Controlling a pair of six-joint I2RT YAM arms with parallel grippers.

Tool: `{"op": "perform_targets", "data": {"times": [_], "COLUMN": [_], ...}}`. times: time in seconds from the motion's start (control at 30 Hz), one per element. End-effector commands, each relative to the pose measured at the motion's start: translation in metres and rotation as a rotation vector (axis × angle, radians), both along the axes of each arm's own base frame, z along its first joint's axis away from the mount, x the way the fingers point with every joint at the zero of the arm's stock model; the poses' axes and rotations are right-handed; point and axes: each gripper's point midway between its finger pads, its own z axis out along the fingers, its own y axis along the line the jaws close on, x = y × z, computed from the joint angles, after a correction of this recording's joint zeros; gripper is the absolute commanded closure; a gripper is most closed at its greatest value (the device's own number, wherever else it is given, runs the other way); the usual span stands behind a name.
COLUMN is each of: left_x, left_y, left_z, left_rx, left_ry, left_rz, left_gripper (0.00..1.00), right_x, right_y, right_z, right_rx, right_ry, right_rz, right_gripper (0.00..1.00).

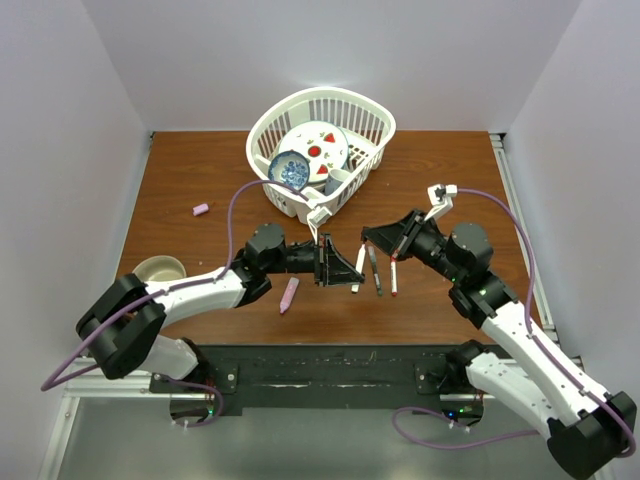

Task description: Insert the pens into the pen caps

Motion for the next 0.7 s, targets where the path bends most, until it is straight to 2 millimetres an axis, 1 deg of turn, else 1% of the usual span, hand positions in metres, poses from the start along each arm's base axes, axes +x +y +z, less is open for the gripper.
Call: {"op": "perform_targets", "data": {"times": [0.0, 0.3, 0.53, 0.67], "left_x": [-0.002, -0.005, -0.008, -0.008], "left_y": [-0.004, -0.002, 0.000, 0.000], "left_z": [0.025, 0.022, 0.017, 0.018], "left_rx": [-0.070, -0.071, -0.071, -0.073], "left_ry": [-0.055, -0.045, -0.034, -0.035], "left_rz": [-0.026, -0.035, -0.042, -0.042], "left_gripper": [1.00, 1.00, 1.00, 1.00], "right_x": [-0.004, -0.004, -0.004, -0.005], "right_y": [0.000, -0.002, -0.005, -0.004], "right_z": [0.022, 0.027, 0.035, 0.035], "right_rx": [0.029, 0.022, 0.021, 0.020], "right_ry": [-0.072, -0.084, -0.101, -0.100], "right_rz": [0.011, 0.000, -0.015, -0.009], "right_gripper": [0.94, 0.95, 0.94, 0.94]}}
